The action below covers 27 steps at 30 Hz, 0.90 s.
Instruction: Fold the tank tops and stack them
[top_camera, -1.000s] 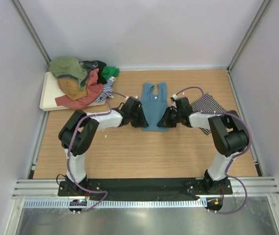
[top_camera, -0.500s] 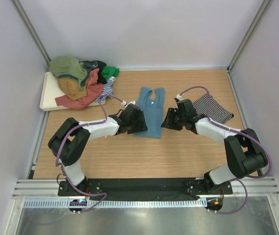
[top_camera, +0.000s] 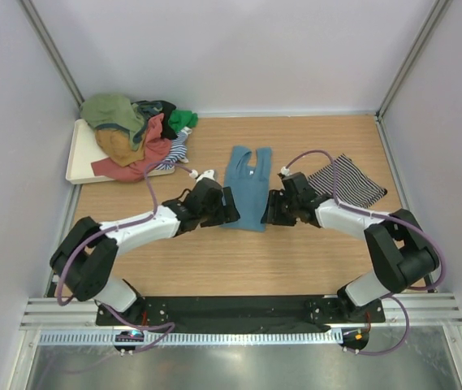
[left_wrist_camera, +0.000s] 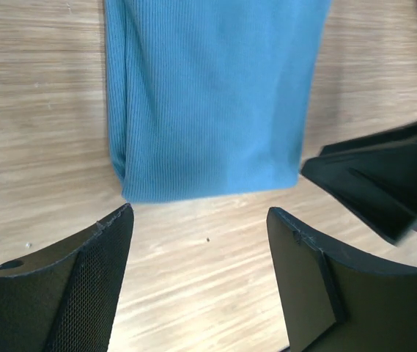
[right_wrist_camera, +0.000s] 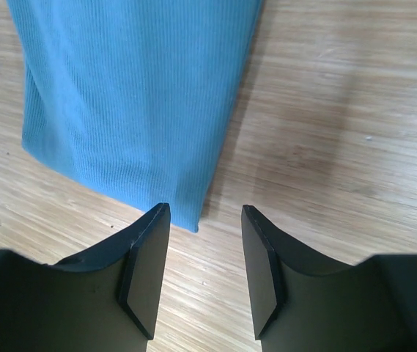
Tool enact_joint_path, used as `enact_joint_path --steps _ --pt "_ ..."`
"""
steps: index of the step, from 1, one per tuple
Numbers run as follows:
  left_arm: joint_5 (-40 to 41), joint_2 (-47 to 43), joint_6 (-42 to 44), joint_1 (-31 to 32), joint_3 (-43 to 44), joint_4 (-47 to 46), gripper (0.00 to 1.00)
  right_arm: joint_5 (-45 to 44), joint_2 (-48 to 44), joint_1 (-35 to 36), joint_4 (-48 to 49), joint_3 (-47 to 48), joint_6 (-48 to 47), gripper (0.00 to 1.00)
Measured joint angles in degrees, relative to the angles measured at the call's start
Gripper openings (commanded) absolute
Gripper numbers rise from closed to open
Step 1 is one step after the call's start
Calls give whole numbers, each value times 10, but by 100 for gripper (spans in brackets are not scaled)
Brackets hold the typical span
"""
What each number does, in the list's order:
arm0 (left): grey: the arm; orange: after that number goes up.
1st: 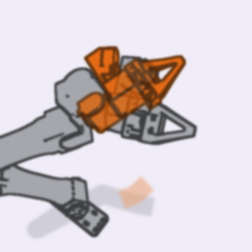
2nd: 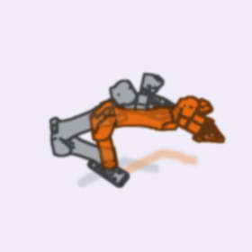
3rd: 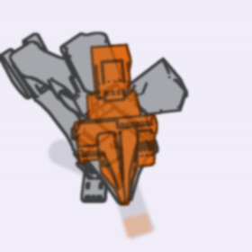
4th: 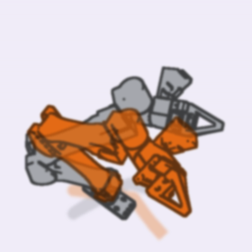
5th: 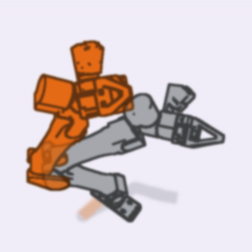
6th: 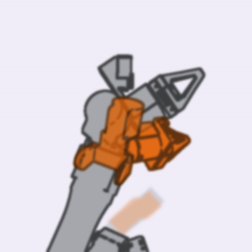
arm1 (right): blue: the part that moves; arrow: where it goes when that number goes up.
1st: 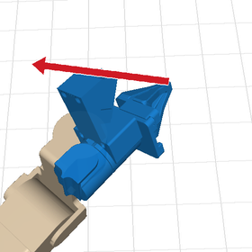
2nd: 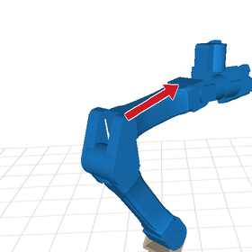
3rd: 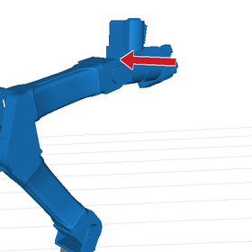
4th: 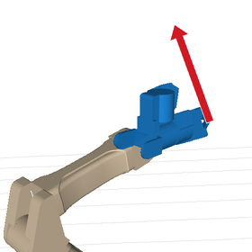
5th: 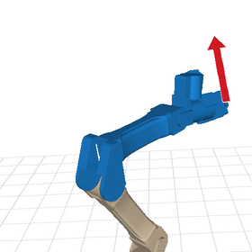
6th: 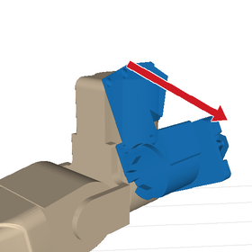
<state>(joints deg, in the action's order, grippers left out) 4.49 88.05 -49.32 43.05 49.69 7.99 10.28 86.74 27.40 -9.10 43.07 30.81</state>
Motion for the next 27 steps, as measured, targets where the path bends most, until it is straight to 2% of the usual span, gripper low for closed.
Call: enact_joint_path --steps 5,12,14,17,19,21,22,23,24,25,27 --pt "-7 -39 1 -14 -19 0 73 -1 14 13 9 -3 14 48" --pt "-24 17 2 -32 -21 0 72 -3 30 25 28 -2 38 43" --pt "-29 34 3 -32 -21 -2 66 -3 33 32 35 -3 45 42" --pt "-34 50 2 -32 -13 -8 52 -3 33 40 40 -7 54 37" --pt "-37 62 1 -32 -6 -11 45 -3 33 43 43 -10 58 30" --pt "-40 74 -1 -32 -2 -13 32 -4 33 44 44 -16 61 6" --pt "-40 75 0 -32 0 -14 26 -5 33 45 44 -19 64 3" --pt "-42 78 -1 -32 0 -15 11 -7 32 45 43 -21 66 1" --pt "-46 81 -4 -32 0 -15 5 -7 30 45 43 -23 67 1" --pt "-48 83 -5 -32 -1 -16 0 -8 27 45 43 -25 66 1" --pt "-50 81 -4 -28 -5 -22 0 -8 20 45 42 -31 66 1"
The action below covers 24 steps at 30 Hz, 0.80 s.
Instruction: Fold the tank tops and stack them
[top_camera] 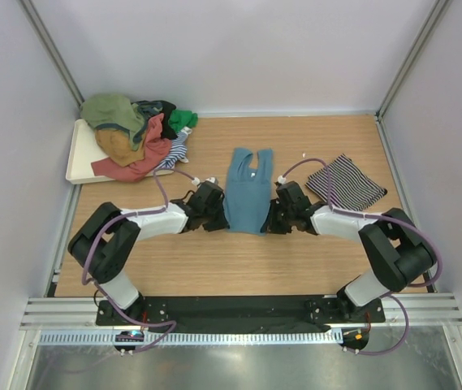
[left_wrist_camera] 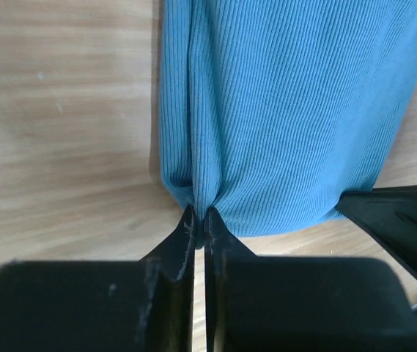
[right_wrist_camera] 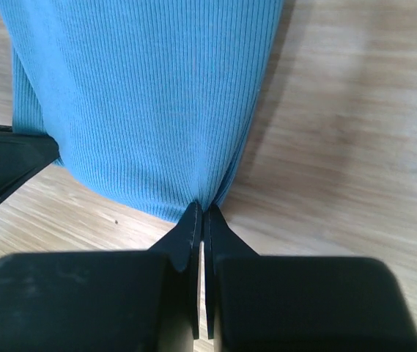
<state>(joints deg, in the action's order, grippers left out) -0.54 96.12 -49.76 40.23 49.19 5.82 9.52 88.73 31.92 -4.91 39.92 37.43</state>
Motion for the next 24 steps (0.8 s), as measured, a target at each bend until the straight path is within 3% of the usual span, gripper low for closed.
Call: enact_joint_path --steps 9,13,14,15,17,18,21,24 --pt "27 -115 -39 93 -101 -1 0 4 -122 17 -73 -64 -2 3" --pt "47 -177 -69 144 -132 5 0 4 -205 40 -116 -80 -1 10" --pt "53 -192 -76 155 -139 7 0 4 -219 45 -124 -83 -1 14" --pt "56 -205 -84 163 -145 9 0 4 -233 51 -133 -86 0 31" --pt "61 -225 -97 176 -156 13 0 1 -254 61 -150 -92 2 44" --pt "64 -233 -102 180 -160 15 0 -1 -265 68 -159 -95 1 58" --pt "64 -247 -116 185 -171 22 0 -17 -299 86 -183 -99 -7 67" --pt "64 -250 -128 185 -180 23 0 -21 -328 100 -192 -99 -17 67"
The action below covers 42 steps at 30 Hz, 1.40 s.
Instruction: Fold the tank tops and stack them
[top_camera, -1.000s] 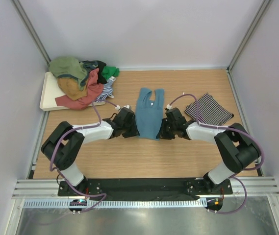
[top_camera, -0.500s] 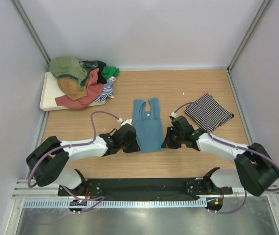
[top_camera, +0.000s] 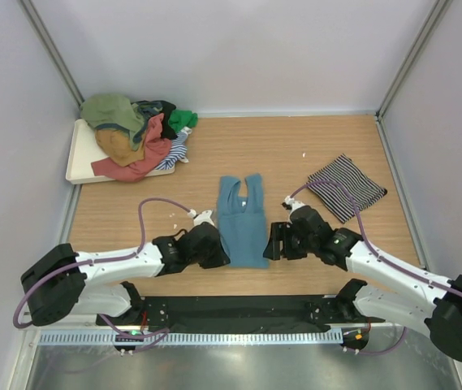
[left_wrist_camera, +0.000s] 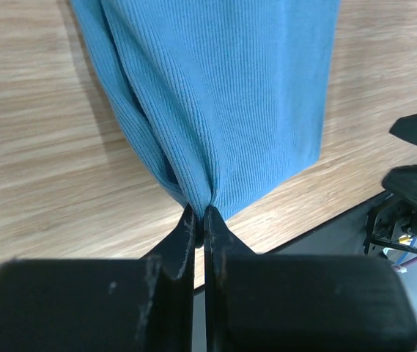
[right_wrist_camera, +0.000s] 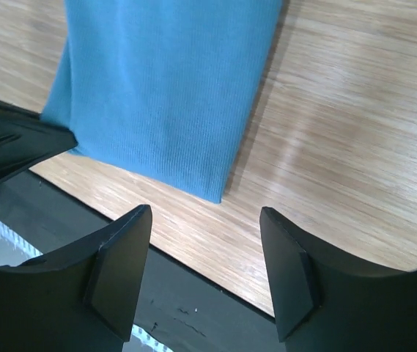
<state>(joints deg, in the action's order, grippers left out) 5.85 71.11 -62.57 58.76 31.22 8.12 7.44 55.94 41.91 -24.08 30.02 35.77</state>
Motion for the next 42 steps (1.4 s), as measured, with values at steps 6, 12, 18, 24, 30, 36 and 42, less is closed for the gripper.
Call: enact_joint_path --steps 6,12,18,24,30,36,42 --pt "-3 -12 -15 0 -19 1 0 -14 9 55 15 -1 -14 61" --pt "-5 -17 -19 0 -23 3 0 -36 79 70 25 -1 -6 61" --pt "-10 -11 -20 0 -23 2 0 -41 83 90 59 -25 26 58" --pt "-10 -7 -21 0 -30 -1 0 -33 115 101 108 -37 48 37" --pt "-7 -5 -20 12 -32 4 0 -12 126 106 125 -40 61 1" --pt "37 -5 -20 88 18 76 0 1 49 133 91 -40 64 1" --pt "56 -39 -33 118 41 115 0 1 -32 142 26 -20 68 1"
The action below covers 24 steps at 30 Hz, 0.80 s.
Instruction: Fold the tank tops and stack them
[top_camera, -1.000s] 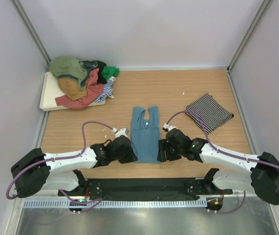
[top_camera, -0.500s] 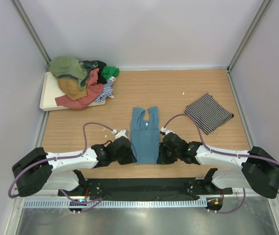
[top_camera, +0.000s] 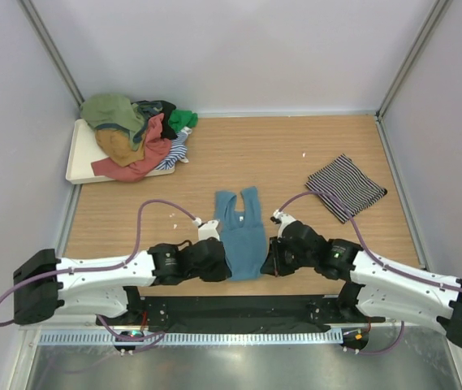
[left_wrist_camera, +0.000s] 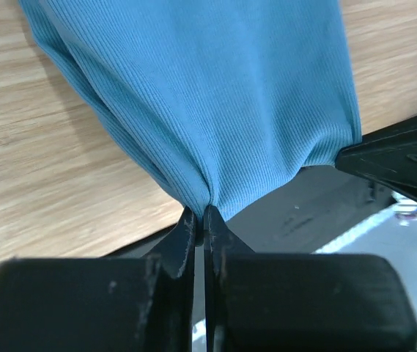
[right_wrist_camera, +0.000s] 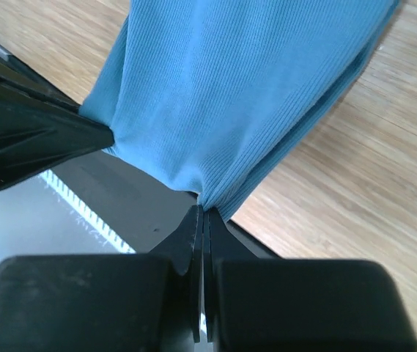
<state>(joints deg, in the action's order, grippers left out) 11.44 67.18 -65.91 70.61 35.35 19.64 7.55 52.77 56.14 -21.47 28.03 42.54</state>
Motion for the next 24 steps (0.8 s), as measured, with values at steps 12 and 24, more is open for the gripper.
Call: enact_joint_path --steps 12,24 --pt "-12 -100 -30 5 0 47 0 -24 -58 0 -125 72 4 1" --pt "-14 -100 -59 25 28 63 0 -65 -62 0 -198 136 13 1"
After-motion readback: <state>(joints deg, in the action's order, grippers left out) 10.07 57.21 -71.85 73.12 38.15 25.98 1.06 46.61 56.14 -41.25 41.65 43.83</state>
